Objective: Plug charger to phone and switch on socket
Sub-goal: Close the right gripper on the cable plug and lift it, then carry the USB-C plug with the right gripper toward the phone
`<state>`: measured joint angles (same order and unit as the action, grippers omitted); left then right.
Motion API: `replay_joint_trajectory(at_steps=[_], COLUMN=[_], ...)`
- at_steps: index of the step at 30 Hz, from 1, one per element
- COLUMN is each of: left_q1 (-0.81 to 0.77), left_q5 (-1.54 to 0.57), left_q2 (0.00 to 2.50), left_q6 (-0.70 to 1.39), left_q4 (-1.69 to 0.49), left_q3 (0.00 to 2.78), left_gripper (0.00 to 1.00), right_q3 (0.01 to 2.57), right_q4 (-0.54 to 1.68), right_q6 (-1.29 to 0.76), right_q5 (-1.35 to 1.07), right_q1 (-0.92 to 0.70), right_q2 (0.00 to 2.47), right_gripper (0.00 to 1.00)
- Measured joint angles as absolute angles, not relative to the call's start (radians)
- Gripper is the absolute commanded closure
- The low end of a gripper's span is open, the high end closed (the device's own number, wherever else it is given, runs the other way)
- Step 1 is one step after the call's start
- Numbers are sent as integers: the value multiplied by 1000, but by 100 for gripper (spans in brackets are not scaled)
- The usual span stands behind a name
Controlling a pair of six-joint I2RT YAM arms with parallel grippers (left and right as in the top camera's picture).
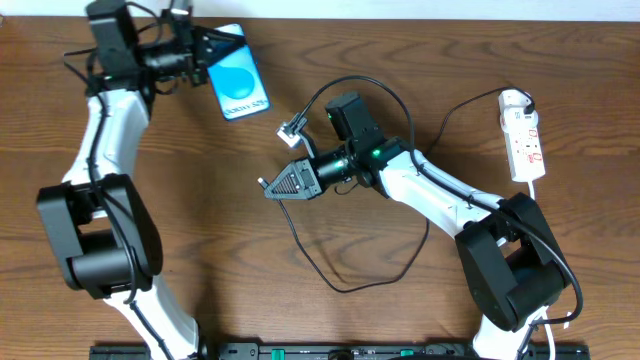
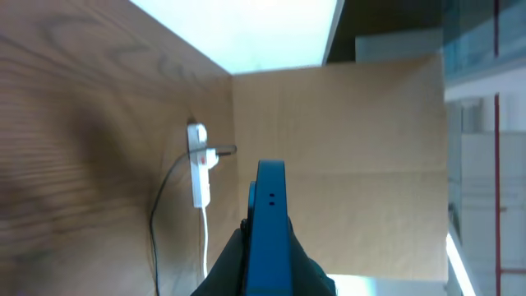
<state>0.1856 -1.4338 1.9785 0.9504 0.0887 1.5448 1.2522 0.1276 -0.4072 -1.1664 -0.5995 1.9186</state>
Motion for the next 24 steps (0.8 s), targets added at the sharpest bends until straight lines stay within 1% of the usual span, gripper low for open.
replay_joint_trajectory(at_steps=[6, 12, 19, 24], left_q1=[232, 226, 225, 225], left_q5=[-1438, -1439, -1443, -1446], left_q2=[1979, 1979, 1979, 1979], left_q6=[973, 983, 1077, 1198], left_q4=[89, 123, 305, 474], left_q3=[1545, 1544, 1541, 1535], left_gripper=[93, 93, 93, 93], right_q3=[1252, 1254, 1256, 1256], right_q4=[-17, -218, -476, -518], right_q6=[-495, -680, -911, -987], right_q5=[-1176, -1179, -1183, -1191], right_q1=[-594, -578, -578, -562], right_q2=[1919, 1919, 1920, 1920], right_gripper=[99, 99, 99, 99])
